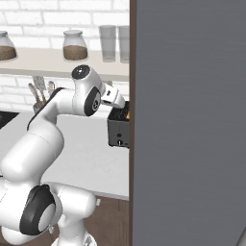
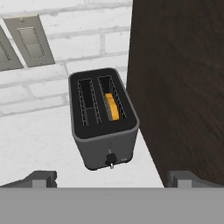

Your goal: Start the toaster. Once the lever pops up, take the bread to the plate on the dining counter.

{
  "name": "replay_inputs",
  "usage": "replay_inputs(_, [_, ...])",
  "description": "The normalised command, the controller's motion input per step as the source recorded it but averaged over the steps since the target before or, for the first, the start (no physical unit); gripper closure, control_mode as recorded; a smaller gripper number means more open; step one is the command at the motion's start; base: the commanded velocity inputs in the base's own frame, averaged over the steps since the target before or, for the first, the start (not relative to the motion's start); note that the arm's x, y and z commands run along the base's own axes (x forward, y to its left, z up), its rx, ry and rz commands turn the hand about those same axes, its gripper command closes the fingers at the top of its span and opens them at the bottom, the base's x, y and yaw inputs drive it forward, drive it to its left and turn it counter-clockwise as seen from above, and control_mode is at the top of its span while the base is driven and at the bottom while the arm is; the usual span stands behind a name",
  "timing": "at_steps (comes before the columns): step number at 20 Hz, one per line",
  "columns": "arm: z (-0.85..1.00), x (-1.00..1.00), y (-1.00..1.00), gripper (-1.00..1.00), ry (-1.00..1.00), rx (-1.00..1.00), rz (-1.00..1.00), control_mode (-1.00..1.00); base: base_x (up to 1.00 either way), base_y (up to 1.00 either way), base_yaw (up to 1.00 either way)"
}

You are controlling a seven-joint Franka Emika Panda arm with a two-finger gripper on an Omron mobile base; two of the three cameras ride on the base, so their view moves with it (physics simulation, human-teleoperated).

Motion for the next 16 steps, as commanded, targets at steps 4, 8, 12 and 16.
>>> replay_inputs(4, [0.0, 0.0, 0.0, -1.0, 0.0, 0.0, 0.0, -1.0, 0.0, 0.0, 0.0])
replay_inputs(8, [0.0, 0.0, 0.0, -1.0, 0.0, 0.0, 0.0, -1.0, 0.0, 0.0, 0.0])
replay_inputs(12, [0.0, 0.0, 0.0, -1.0, 0.0, 0.0, 0.0, -1.0, 0.0, 0.0, 0.0])
replay_inputs(16, [0.0, 0.0, 0.0, -1.0, 0.0, 0.0, 0.0, -1.0, 0.0, 0.0, 0.0])
